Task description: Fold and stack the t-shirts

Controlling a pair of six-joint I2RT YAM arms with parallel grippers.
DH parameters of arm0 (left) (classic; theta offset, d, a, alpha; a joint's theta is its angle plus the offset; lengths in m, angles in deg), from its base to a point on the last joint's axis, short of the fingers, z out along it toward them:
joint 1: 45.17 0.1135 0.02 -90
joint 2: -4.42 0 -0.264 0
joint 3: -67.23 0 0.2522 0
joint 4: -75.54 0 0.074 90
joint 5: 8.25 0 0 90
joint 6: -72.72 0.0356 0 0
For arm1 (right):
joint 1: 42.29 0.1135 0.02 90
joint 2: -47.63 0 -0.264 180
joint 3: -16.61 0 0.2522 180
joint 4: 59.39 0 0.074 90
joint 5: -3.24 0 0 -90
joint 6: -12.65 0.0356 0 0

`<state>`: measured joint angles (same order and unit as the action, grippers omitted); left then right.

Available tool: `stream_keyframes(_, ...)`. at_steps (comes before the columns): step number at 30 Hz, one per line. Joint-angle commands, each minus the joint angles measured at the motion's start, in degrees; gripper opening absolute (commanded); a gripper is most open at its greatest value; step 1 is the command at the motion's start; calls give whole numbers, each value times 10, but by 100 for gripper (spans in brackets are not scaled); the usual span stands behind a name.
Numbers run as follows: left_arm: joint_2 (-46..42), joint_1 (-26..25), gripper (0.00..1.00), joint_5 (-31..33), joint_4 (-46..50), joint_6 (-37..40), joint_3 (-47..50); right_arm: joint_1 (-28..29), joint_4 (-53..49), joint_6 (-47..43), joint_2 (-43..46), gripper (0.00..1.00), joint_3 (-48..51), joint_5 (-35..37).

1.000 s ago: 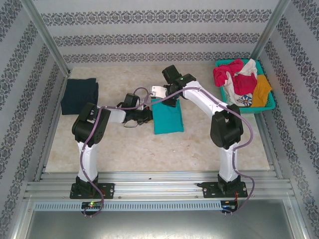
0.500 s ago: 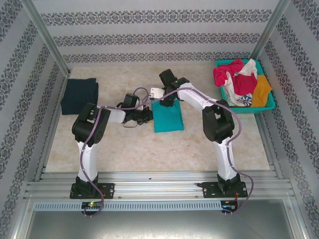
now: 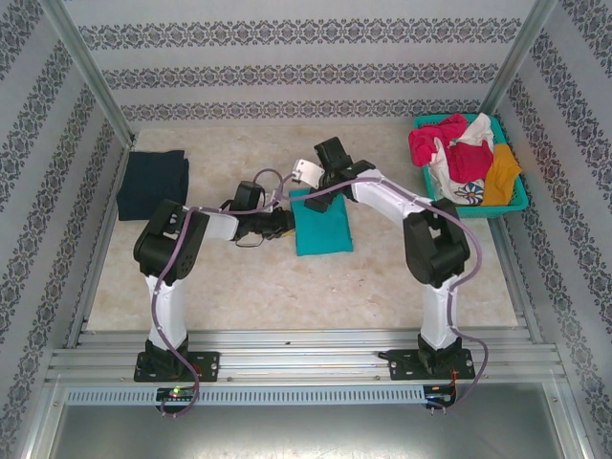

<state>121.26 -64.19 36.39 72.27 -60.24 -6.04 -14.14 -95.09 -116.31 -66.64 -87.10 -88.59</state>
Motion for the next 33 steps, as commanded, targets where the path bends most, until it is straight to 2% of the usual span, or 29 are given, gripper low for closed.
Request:
stream_keyframes(1, -2, 23, 32, 99, 124, 8, 53, -9, 107, 161, 67, 91, 59, 10)
stream_keyframes(7, -87, 27, 54, 140, 132, 14, 76, -23, 116, 388, 98, 92, 115, 16)
stream_keyframes(10, -129, 26, 61, 169, 147, 16, 81, -34, 113, 457, 94, 92, 133, 16)
stream_keyframes(13, -171, 21, 71, 209, 173, 30, 72, -41, 111, 488, 83, 90, 141, 4)
stream_keyframes(15, -187, 7, 73, 244, 184, 55, 54, -46, 107, 504, 70, 86, 138, 4)
stream_keyframes(17, -188, -12, 72, 275, 198, 85, 22, -56, 97, 525, 52, 78, 128, 6)
stream_keyframes(19, -168, -30, 66, 292, 216, 109, -26, -67, 85, 542, 32, 69, 115, -1)
stream_keyframes(23, -99, -53, 51, 287, 237, 133, -122, -78, 85, 552, 6, 53, 108, -4)
stream_keyframes(26, -43, -68, 43, 283, 274, 164, -202, -83, 81, 561, -15, 42, 102, -10)
stream_keyframes(29, 14, -73, 39, 276, 304, 174, -266, -88, 79, 570, -32, 35, 97, -15)
stream_keyframes(33, 77, -73, 38, 287, 336, 171, -312, -92, 74, 586, -46, 34, 96, -16)
